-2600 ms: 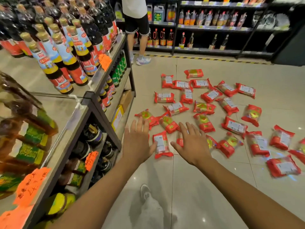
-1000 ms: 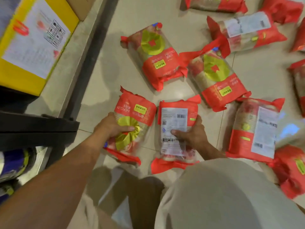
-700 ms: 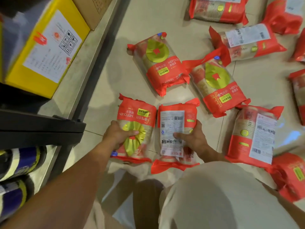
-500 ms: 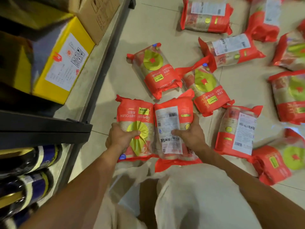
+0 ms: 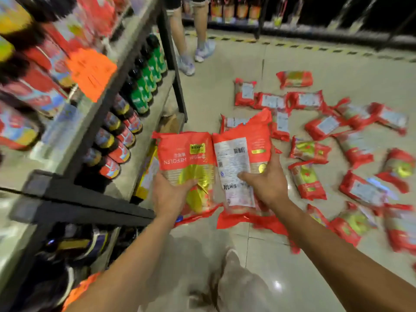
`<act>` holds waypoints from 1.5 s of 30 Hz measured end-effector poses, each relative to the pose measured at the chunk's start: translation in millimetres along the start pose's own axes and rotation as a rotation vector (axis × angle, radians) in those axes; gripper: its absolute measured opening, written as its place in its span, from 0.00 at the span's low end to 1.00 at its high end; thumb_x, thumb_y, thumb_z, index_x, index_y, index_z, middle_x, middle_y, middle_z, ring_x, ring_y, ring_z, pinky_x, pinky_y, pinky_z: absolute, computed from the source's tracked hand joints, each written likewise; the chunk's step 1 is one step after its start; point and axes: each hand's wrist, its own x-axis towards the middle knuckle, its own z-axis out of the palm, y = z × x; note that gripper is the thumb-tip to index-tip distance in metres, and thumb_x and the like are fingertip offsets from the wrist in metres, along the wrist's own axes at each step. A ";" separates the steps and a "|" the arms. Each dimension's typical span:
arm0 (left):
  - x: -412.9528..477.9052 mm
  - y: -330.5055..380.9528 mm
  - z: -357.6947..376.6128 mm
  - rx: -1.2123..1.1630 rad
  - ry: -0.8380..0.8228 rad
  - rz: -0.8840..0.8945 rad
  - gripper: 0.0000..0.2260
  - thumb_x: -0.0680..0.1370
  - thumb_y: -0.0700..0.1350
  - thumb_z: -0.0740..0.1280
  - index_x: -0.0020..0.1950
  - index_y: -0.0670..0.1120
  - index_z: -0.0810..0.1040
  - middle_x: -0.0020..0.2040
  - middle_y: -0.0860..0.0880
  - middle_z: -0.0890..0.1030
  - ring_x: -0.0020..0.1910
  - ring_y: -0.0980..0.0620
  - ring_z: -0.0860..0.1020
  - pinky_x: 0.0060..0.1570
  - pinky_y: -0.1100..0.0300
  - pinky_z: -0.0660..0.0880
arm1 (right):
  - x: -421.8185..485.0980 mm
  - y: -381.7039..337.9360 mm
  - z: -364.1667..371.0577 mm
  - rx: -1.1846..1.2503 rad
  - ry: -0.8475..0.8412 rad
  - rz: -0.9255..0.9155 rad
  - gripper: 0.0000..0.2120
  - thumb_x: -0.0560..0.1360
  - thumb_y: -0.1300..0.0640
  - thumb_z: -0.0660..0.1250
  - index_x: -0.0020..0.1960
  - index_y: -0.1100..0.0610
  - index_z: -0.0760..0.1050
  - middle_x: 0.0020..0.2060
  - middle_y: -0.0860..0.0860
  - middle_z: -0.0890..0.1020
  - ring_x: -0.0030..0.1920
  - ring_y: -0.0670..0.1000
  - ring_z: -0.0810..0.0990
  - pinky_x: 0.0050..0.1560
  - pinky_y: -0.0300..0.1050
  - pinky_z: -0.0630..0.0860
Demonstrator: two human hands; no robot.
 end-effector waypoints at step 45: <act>-631.0 -25.6 -515.4 -0.208 1.522 -0.216 0.38 0.56 0.69 0.79 0.61 0.55 0.75 0.53 0.54 0.84 0.51 0.50 0.83 0.55 0.45 0.80 | -572.1 -386.2 -47.3 0.513 -1.138 -1.059 0.42 0.55 0.50 0.81 0.65 0.39 0.67 0.49 0.41 0.84 0.46 0.41 0.84 0.52 0.52 0.81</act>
